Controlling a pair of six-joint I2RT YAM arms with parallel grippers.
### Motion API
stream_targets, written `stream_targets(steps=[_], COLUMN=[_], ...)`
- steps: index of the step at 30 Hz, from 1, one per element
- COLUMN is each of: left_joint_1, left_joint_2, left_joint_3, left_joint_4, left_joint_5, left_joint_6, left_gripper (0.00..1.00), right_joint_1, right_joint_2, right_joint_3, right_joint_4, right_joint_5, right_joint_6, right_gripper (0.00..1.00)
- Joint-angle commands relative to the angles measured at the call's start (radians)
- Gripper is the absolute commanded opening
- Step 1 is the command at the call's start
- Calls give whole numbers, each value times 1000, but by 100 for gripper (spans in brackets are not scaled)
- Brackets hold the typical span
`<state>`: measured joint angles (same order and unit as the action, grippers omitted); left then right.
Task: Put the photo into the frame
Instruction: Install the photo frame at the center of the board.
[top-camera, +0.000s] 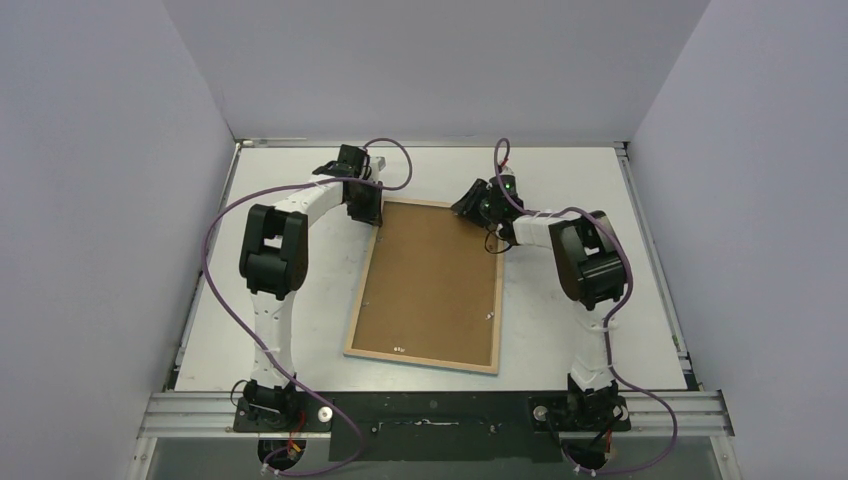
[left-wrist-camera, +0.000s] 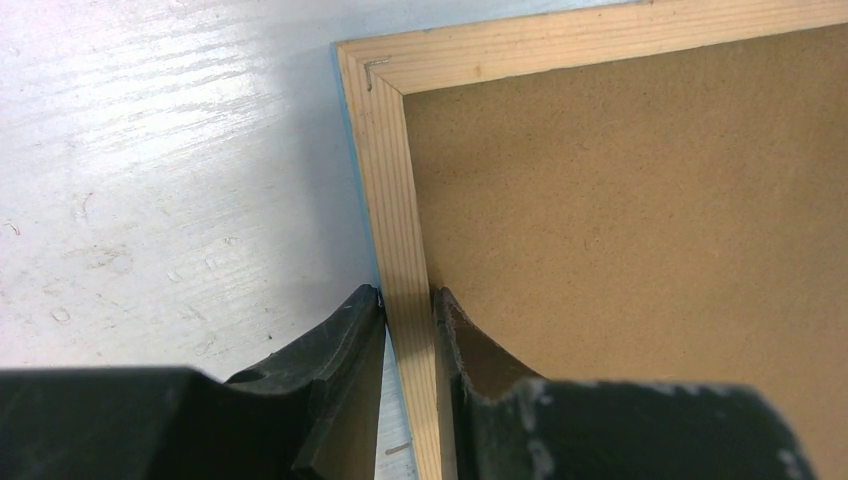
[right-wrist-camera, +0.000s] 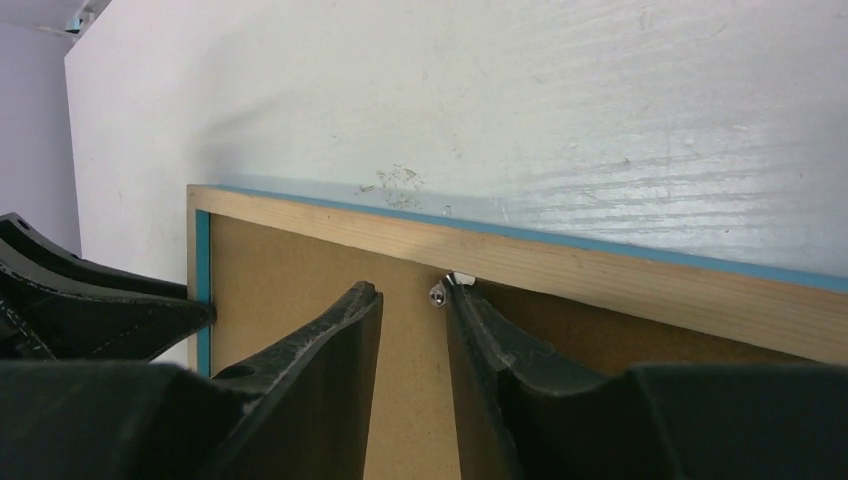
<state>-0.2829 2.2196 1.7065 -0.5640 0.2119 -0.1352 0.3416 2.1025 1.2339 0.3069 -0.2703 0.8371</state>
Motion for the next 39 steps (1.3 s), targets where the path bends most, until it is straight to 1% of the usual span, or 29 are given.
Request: stream_targets(steps=[1,3,6,9,11,13,16,20,24,28,32,39], left_joint_1=[-30,-17,-6,-6,-6,-5,-4,-5,-5,-4,-4,-4], left_joint_2=[66,56,37,22,15,5,-4,-4,0,-1,3,5], left_joint_3=[-38,-47,-61,-76,-85,-96,-110,-111,-109,-112,-114,-114], left_joint_4=[-87,-81,-76,-75,-76,-69,-58,-50,-45,-46,-46,-50], left_joint_5=[13,13,10,7,7,8,15,33,45,49,52,47], left_joint_6=[-16,-44,-61,-64,-69,-76,-86,-99,-105,-104,-103,-106], left_gripper=[15,16,17,19,20,22,25,27,27,28,28,28], right_joint_1=[17,-3,-34,-53,-55,-57,-69,-77,-74,-62,-54,-31], right_joint_2=[-72,-129,-230,-317,-362,-399,-441,-445,-382,-350,-305,-259], right_joint_3=[32,89,112,116,118,99,43,-10,-17,-27,-17,0], right_joint_4=[-70,-177,-293,-478,-615,-726,-805,-845,-871,-856,-837,-818], right_joint_5=[-108,-84,-45,34,124,201,237,212,154,157,165,249], right_joint_6=[-75,-109,-142,-209,-286,-329,-357,-377,-371,-365,-357,-316], right_gripper=[37,42,51,60,64,69,73,77,78,77,72,64])
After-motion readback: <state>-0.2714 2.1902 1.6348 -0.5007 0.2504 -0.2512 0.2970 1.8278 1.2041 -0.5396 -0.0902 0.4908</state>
